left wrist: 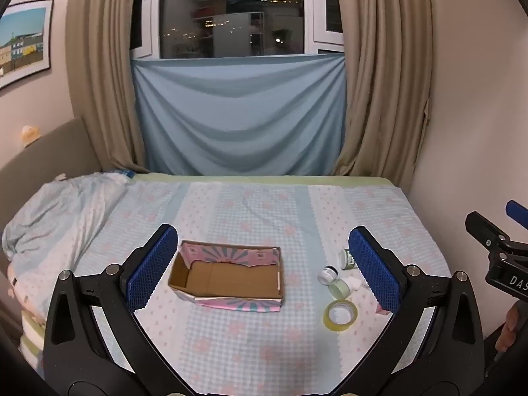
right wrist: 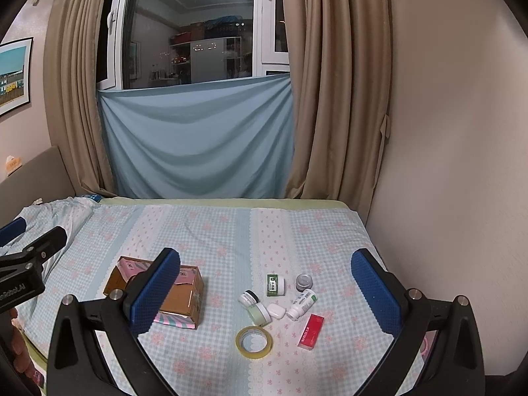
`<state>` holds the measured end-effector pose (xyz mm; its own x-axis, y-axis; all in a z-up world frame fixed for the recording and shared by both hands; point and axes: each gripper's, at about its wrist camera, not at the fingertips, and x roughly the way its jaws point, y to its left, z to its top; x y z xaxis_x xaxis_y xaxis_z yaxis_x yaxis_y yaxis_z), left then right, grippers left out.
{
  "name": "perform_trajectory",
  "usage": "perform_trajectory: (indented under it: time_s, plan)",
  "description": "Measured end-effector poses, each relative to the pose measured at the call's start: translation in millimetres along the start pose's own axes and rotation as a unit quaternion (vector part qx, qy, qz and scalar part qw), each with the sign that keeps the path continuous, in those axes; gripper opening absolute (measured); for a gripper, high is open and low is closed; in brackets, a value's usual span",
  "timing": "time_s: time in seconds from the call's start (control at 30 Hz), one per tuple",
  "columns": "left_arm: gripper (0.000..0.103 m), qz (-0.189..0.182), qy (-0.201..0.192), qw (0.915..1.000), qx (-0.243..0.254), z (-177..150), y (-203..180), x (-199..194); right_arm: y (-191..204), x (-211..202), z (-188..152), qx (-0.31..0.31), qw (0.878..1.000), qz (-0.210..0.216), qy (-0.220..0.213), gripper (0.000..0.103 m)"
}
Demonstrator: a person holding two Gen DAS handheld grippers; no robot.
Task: Organize rigid objects
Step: 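Move both tools toward the cluster of items beside the cardboard box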
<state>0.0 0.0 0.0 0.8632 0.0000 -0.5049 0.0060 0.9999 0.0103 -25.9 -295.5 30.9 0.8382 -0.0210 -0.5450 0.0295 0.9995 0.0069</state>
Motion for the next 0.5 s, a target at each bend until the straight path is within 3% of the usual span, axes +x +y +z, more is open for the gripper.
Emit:
perform_trajectory:
  time_s: [0.5]
  plan:
    - [0.103, -0.010, -0.007, 0.9999, 0.011, 2.7, -4.8, 1.9, 0.4, 0.3, -1.3, 0.003, 1.000, 0.000, 0.000, 0.103]
